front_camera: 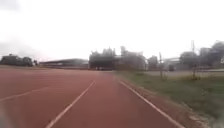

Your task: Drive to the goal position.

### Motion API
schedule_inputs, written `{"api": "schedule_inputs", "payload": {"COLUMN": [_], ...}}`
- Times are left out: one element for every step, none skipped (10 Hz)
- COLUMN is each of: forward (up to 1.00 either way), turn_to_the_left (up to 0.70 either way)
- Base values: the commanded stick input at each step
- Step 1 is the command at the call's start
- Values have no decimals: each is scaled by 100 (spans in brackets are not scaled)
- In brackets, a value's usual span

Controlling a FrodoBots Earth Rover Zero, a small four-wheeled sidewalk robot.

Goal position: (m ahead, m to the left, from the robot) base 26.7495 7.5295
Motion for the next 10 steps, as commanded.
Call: {"api": "schedule_inputs", "payload": {"forward": [70, 70, 70, 70, 70, 70, 70, 70, 70, 70], "turn_to_the_left": [-9, 11, 3, 7, 18, 7, 5, 4, 2, 0]}}
